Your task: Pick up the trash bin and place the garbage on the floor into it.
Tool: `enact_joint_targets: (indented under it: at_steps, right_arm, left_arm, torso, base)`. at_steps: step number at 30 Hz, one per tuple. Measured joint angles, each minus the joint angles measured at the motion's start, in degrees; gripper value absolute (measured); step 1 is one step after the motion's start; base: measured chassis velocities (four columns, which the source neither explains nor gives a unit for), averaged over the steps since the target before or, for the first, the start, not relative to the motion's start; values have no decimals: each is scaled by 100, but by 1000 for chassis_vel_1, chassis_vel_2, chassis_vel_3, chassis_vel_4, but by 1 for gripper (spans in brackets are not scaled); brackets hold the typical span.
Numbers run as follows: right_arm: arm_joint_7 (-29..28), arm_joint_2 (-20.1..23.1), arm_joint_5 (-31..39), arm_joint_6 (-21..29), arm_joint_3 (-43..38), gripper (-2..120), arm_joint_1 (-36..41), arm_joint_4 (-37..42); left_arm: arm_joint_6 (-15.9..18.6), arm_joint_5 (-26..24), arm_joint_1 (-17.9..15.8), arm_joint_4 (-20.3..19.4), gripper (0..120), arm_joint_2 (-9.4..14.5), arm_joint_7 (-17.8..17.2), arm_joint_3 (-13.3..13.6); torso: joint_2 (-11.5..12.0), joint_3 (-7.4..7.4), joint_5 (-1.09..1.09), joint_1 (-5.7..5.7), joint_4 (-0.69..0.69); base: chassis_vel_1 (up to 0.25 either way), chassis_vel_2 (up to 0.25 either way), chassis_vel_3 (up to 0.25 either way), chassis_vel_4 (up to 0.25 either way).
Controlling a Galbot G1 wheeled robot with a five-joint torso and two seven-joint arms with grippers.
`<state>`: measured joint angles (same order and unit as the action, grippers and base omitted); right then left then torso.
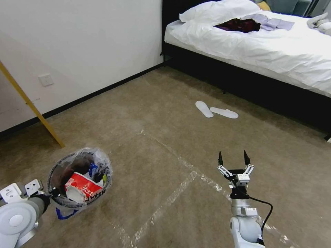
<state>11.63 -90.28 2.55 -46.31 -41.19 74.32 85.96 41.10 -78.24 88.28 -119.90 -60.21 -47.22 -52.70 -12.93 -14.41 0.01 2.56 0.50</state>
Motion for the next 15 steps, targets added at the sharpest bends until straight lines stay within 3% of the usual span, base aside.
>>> enact_joint_targets:
  at_steps: [15]
  right_arm:
    - [38, 15, -3, -1, 38, 100, -63, -55]
  left_arm:
    - [-10, 20, -25, 12, 1, -21, -1, 31]
  torso:
    - [0, 0, -2, 1, 3]
  base:
    - [-192, 187, 189, -190]
